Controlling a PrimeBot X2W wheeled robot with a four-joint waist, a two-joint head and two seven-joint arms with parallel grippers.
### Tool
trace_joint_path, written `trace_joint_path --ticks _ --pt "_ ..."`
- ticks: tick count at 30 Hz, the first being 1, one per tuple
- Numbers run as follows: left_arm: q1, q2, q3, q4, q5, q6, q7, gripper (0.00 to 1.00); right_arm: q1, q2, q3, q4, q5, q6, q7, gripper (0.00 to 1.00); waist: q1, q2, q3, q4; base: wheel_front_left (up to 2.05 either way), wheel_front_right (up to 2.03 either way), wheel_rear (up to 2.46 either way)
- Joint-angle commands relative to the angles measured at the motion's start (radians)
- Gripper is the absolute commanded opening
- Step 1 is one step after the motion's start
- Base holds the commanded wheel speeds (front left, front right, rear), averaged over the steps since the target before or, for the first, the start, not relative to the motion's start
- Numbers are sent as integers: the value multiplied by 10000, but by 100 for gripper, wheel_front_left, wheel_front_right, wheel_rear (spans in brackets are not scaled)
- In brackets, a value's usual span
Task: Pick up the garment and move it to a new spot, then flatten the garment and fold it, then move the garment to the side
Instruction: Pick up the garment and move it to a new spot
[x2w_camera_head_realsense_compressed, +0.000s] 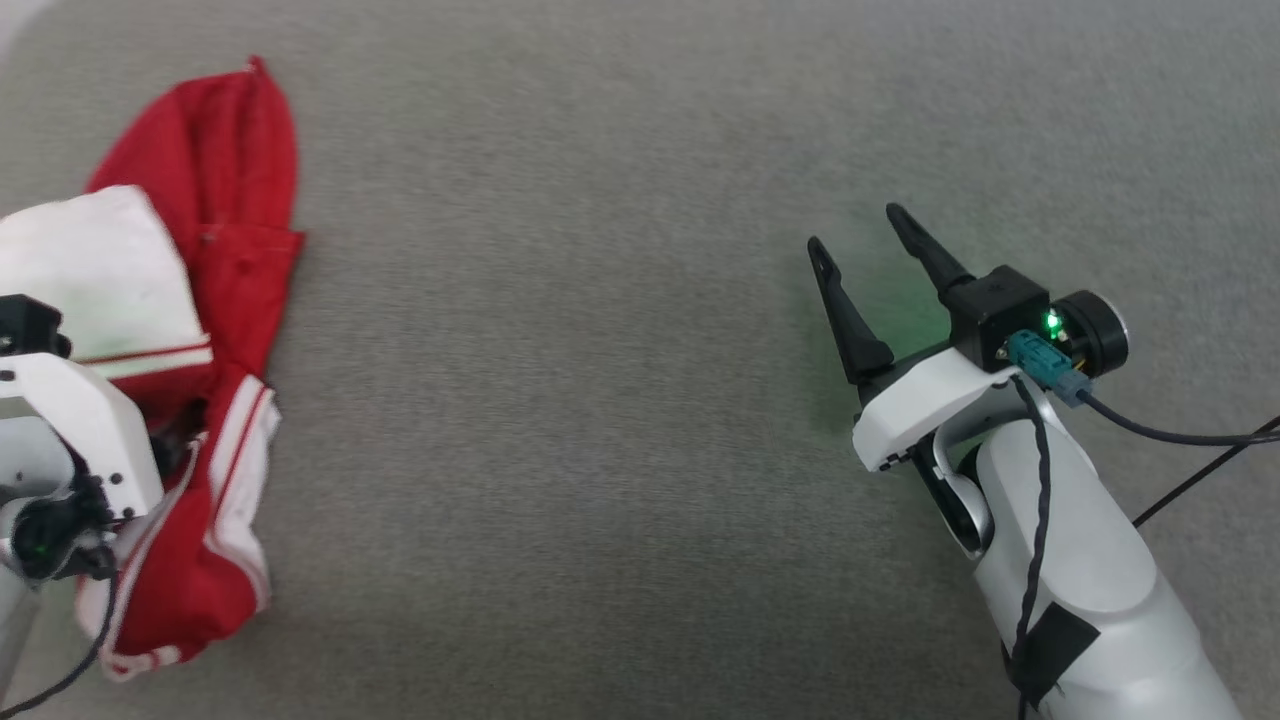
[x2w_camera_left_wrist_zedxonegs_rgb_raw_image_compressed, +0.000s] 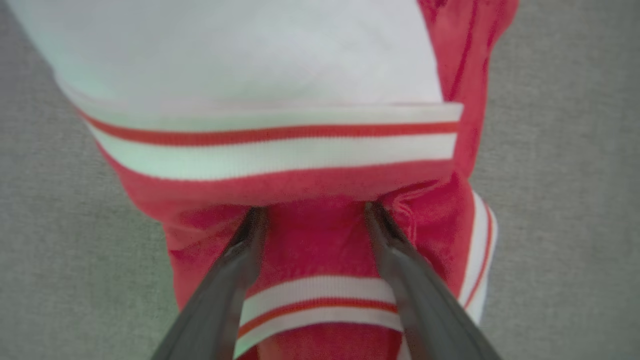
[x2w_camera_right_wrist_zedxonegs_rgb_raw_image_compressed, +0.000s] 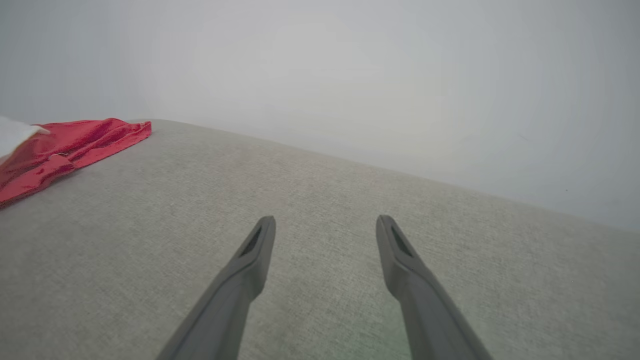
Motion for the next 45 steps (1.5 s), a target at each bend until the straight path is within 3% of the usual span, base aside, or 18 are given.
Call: trace_joint_path --ticks 1,4,5,6,7,14,20,26,32,37,41,45 --pt "-133 45 -126 143 -120 32 74 100 -131 33 -9 -82 -29 -7 -19 100 0 0 441 -452 0 0 0" --pt "-157 -25 -358 442 -649 32 154 100 -222 79 -1 -185 -66 -7 -19 100 0 0 577 -678 0 0 0" --pt "-160 -23 -456 462 -728 32 167 77 -218 91 -8 -221 -68 -7 -19 100 0 0 591 -726 0 0 0" --pt "-147 -34 -502 517 -911 32 115 31 -214 108 -2 -254 -64 -7 -19 100 0 0 591 -778 0 0 0" --pt "-116 10 -678 619 -1061 32 18 0 -168 130 2 -298 -30 -7 -19 100 0 0 521 -858 0 0 0" --pt "-1144 632 -1094 654 -398 30 -1826 0 167 149 -311 -430 167 -7 -19 100 0 0 -30 -966 0 0 0" --pt "-2063 559 -1723 30 216 30 -2874 0 453 163 -576 -649 433 -7 -19 100 0 0 -430 -1201 0 0 0" --pt "-3155 309 -3009 -1499 822 30 -3264 0 729 165 -639 -1080 1023 -7 -19 100 0 0 -481 -1985 0 0 0" --pt "-4160 -336 -4635 -2984 1163 30 -3033 0 912 161 -940 -1637 1623 -7 -18 100 0 0 34 -3185 0 0 0" --pt "-5031 -1119 -5871 -3389 1084 30 -2766 0 1034 171 -1260 -2047 2228 -5 -19 100 0 0 614 -4278 0 0 0" --pt "-5385 -1715 -6566 -3620 828 29 -2530 0 1224 176 -1369 -2267 2811 -5 -18 100 0 0 993 -5128 0 0 0" --pt "-5152 -1932 -6789 -3964 902 29 -2141 0 1432 176 -1382 -2367 3303 -5 -19 100 0 0 1199 -5788 0 0 0"
